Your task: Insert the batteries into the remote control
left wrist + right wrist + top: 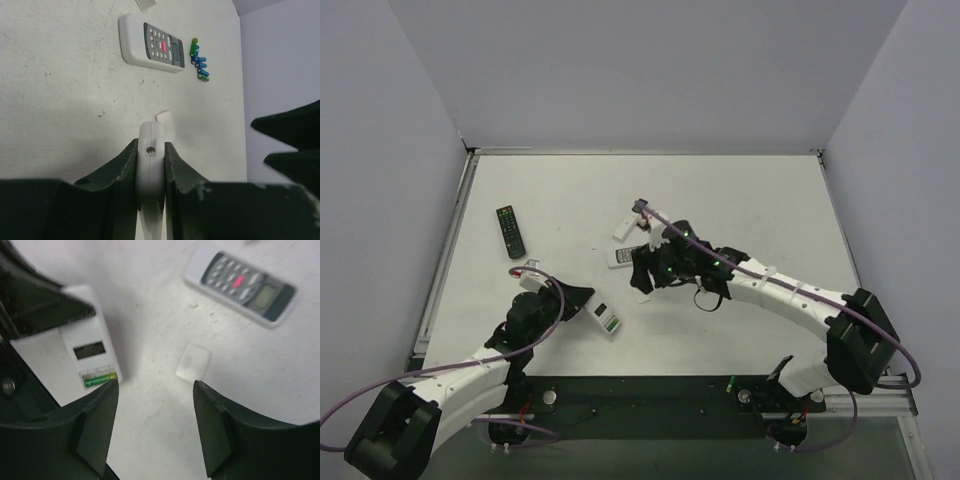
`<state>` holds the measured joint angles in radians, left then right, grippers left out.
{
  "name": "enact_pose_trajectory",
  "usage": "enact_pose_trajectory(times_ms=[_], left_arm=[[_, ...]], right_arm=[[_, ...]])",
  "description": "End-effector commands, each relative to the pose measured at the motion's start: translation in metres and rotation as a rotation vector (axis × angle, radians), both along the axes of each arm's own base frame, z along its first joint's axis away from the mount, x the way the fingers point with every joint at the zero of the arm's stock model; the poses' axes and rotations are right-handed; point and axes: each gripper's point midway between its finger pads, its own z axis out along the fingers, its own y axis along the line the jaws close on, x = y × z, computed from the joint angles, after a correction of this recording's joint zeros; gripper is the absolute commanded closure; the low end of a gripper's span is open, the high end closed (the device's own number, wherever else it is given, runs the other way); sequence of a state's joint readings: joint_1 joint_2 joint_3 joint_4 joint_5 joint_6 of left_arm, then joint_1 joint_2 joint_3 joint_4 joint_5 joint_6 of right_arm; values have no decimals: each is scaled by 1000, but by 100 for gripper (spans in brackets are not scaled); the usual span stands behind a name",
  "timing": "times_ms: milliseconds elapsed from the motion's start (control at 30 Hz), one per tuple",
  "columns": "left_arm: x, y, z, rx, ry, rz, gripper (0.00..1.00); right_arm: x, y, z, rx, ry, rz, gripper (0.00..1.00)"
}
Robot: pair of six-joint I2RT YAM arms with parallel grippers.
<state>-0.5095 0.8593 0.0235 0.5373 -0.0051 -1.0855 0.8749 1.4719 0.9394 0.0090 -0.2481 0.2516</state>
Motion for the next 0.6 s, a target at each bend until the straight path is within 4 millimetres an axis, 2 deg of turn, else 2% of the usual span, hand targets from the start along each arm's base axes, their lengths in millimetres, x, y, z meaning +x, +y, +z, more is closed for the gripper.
enact_pose_trajectory(times_ms=[0,33,67,133,167,200,267,300,500,567], left_arm=[[-12,4,-14,27,-11,-25,100],[-12,4,-12,28,-22,-26,100],[-11,4,-10,29,-30,-27,100],[-11,5,-8,38,-47,-31,100],[-11,5,-7,39,-51,-32,100],[-11,5,-8,49,-55,-35,100],[-12,5,-6,50,-65,-41,100],[-12,5,-6,54,-69,-45,100],[-13,3,-5,59,-80,-61,100],[-14,3,-5,62,-81,-64,100]], right_arm=[[53,-34,38,90,-37,-174,38],[57,-43,35,90,7,-196,38],[72,-53,42,129,47,-223,37],[82,-62,31,139,128,-244,37],[95,-77,29,157,154,-293,37],[103,-81,23,157,176,-319,37],[116,-98,16,119,168,-381,37],[132,-112,12,61,128,-447,37],[152,-149,-19,-168,160,-562,43],[155,-152,-23,-190,169,-568,44]])
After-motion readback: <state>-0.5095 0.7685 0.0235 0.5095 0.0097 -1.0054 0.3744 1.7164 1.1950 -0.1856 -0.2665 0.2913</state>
